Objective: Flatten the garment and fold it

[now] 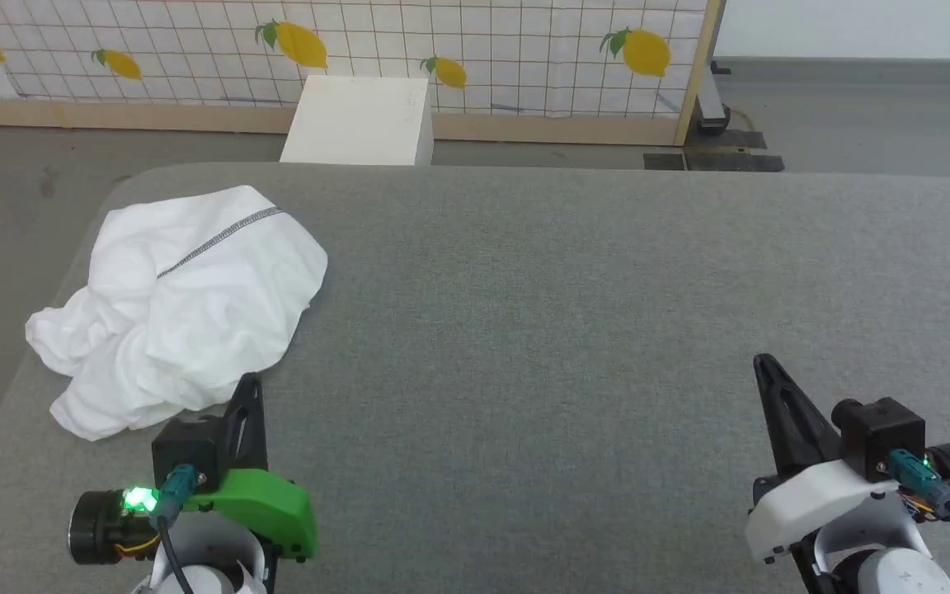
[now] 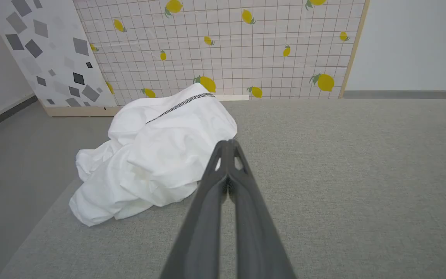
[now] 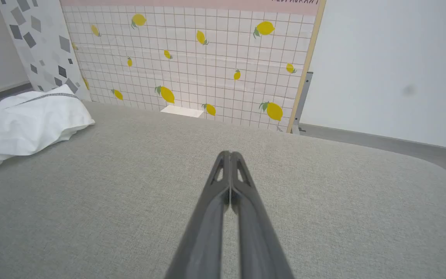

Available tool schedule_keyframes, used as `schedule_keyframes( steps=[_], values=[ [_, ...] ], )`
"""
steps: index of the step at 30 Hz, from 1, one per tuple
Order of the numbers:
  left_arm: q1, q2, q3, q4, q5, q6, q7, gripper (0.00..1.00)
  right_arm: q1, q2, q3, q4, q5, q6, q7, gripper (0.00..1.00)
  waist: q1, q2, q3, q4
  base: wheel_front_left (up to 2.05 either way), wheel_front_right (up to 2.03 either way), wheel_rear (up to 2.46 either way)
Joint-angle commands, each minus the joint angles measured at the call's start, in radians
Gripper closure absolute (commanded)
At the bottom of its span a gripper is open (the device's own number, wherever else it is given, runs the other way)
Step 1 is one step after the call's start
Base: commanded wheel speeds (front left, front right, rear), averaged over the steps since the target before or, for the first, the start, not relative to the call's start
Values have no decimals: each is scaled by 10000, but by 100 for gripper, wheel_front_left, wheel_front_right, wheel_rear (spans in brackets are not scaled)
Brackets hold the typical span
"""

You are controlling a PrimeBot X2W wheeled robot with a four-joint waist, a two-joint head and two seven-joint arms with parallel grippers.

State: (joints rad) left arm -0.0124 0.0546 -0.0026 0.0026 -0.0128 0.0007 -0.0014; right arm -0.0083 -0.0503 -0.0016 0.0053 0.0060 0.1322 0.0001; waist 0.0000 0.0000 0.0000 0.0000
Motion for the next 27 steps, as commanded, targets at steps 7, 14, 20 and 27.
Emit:
schedule_keyframes(
  steps=[7, 14, 20, 27],
  values=[
    [124, -43, 26, -26, 128, -7, 14, 100, 83, 1, 16, -53, -60, -15, -1, 100, 0, 0, 0, 0, 0, 0, 0],
    [124, -43, 26, -26, 128, -7, 14, 100, 83, 1, 16, -53, -60, -15, -1, 100, 0, 0, 0, 0, 0, 0, 0],
    [124, -43, 26, -26, 128, -7, 14, 100, 83, 1, 16, -53, -60, -15, -1, 100, 0, 0, 0, 0, 0, 0, 0],
    [124, -43, 26, -26, 128, -7, 14, 100, 83, 1, 16, -53, -60, -15, -1, 100, 0, 0, 0, 0, 0, 0, 0]
  ],
)
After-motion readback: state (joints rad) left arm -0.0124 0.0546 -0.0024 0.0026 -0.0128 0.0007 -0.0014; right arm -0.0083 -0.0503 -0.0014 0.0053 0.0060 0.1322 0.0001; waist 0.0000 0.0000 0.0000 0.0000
